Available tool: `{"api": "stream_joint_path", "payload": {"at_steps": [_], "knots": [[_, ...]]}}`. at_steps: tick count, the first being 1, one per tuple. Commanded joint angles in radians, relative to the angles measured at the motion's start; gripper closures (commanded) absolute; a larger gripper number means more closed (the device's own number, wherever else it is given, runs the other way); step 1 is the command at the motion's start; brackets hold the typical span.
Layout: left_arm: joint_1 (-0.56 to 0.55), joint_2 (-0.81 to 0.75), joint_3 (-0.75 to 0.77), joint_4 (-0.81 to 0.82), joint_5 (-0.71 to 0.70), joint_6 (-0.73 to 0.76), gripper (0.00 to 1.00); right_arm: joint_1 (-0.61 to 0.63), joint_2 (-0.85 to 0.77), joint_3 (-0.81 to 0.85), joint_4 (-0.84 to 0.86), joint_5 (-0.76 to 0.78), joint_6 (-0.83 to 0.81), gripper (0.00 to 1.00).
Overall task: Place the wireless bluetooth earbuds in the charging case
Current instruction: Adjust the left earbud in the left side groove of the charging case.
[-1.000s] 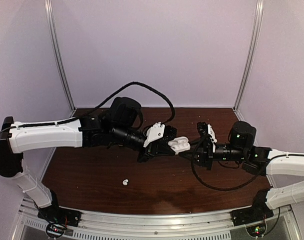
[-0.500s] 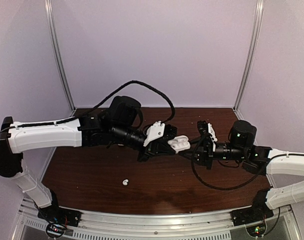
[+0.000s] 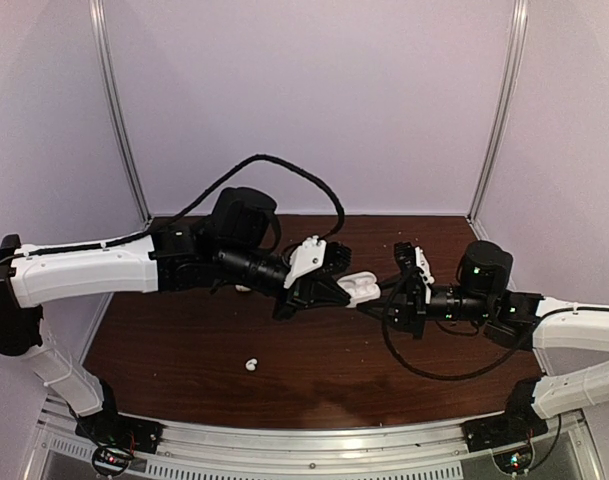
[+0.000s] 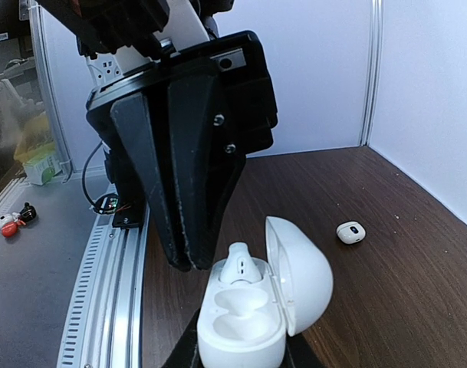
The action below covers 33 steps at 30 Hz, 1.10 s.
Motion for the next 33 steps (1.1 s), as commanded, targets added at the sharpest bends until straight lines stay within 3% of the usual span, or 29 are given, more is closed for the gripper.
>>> {"api": "stream_joint_path", "payload": {"at_steps": [1, 9, 24, 33], "knots": [[0.012, -0.014, -0.003, 0.049, 0.009, -0.024, 0.90, 0.006, -0.009, 0.022, 0.024, -0.015, 0.002, 1.00], [0.025, -0.021, -0.018, 0.071, 0.009, -0.038, 0.83, 0.006, -0.012, 0.020, 0.023, -0.021, 0.000, 1.00], [0.026, -0.006, -0.022, 0.048, 0.036, -0.016, 0.79, 0.007, -0.028, 0.020, 0.022, -0.017, 0.000, 1.00], [0.027, -0.085, -0.060, 0.046, 0.039, -0.009, 0.78, 0.000, -0.014, -0.002, 0.040, 0.060, 0.027, 1.00]]}}
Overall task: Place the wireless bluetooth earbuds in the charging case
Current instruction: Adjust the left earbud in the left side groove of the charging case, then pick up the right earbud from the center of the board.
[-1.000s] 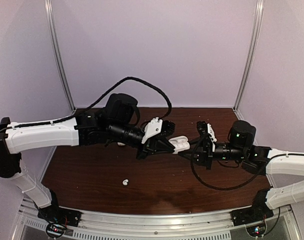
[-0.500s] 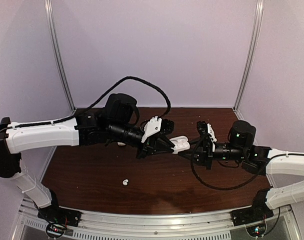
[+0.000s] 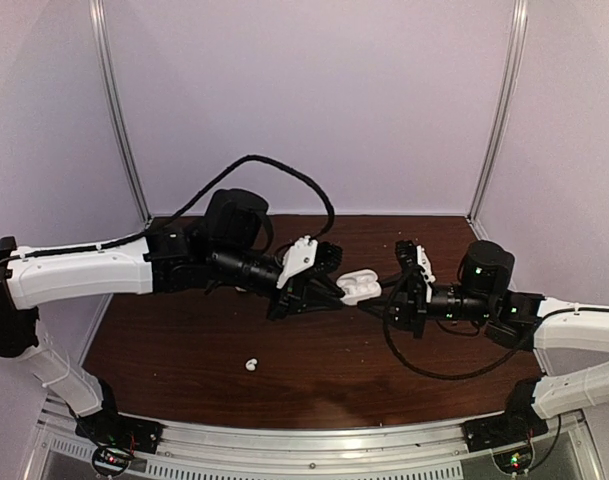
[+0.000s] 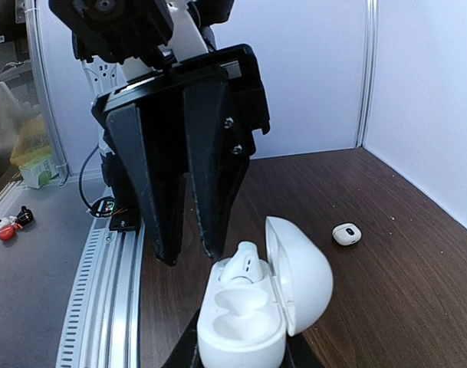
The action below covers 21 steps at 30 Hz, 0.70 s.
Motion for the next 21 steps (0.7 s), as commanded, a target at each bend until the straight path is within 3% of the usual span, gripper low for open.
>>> {"api": "stream_joint_path", "payload": {"at_steps": [1, 7, 15, 21], "knots": [[0.007, -0.075, -0.028, 0.025, 0.007, -0.007, 0.78, -0.004, -0.001, -0.006, 0.052, 0.046, 0.026, 1.00], [0.054, -0.161, -0.136, 0.063, -0.035, -0.159, 0.77, -0.023, 0.011, -0.031, 0.097, 0.042, 0.071, 1.00], [0.131, -0.227, -0.386, 0.005, -0.159, -0.462, 0.79, -0.038, 0.023, -0.058, 0.150, 0.028, 0.097, 1.00], [0.138, -0.307, -0.582, 0.072, -0.290, -0.690, 0.80, -0.045, 0.021, -0.074, 0.167, 0.022, 0.107, 1.00]]}}
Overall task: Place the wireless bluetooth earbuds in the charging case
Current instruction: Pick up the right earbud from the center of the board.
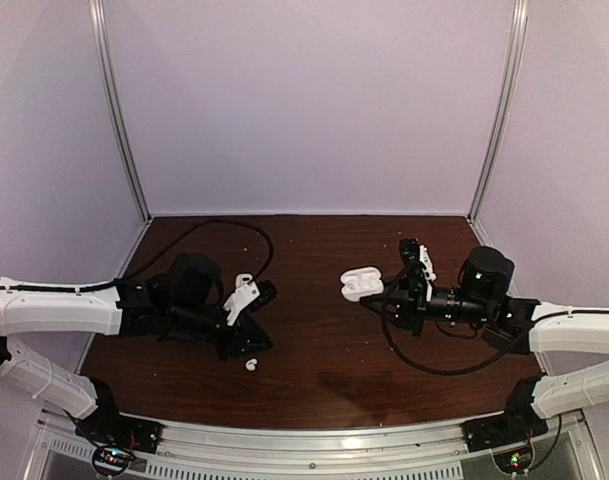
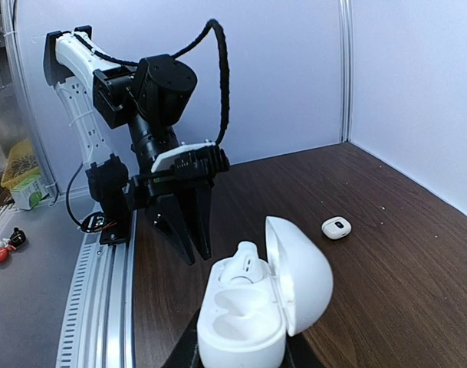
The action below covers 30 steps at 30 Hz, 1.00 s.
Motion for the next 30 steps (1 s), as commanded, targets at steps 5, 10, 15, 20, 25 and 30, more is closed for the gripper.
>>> {"api": "stream_joint_path", "payload": {"at_steps": [5, 10, 15, 20, 25, 30], "knots": [[0.079, -0.095, -0.200, 0.071, -0.192, -0.351, 0.80, -0.011, -0.001, -0.021, 0.054, -0.012, 0.019, 1.00], [0.120, -0.066, -0.241, 0.078, -0.197, -0.405, 0.83, -0.013, -0.002, -0.020, 0.049, -0.015, 0.015, 1.00], [0.120, -0.011, -0.254, 0.134, -0.133, -0.430, 0.84, -0.014, -0.005, -0.019, 0.038, -0.013, 0.011, 1.00], [0.120, 0.033, -0.266, 0.195, -0.100, -0.461, 0.86, -0.015, -0.006, -0.014, 0.026, -0.011, 0.005, 1.00], [0.120, 0.079, -0.270, 0.219, -0.091, -0.485, 0.87, -0.016, -0.008, -0.011, 0.017, -0.011, 0.001, 1.00], [0.120, 0.111, -0.264, 0.216, -0.095, -0.495, 0.88, -0.017, -0.005, -0.011, 0.015, -0.012, 0.001, 1.00]]}}
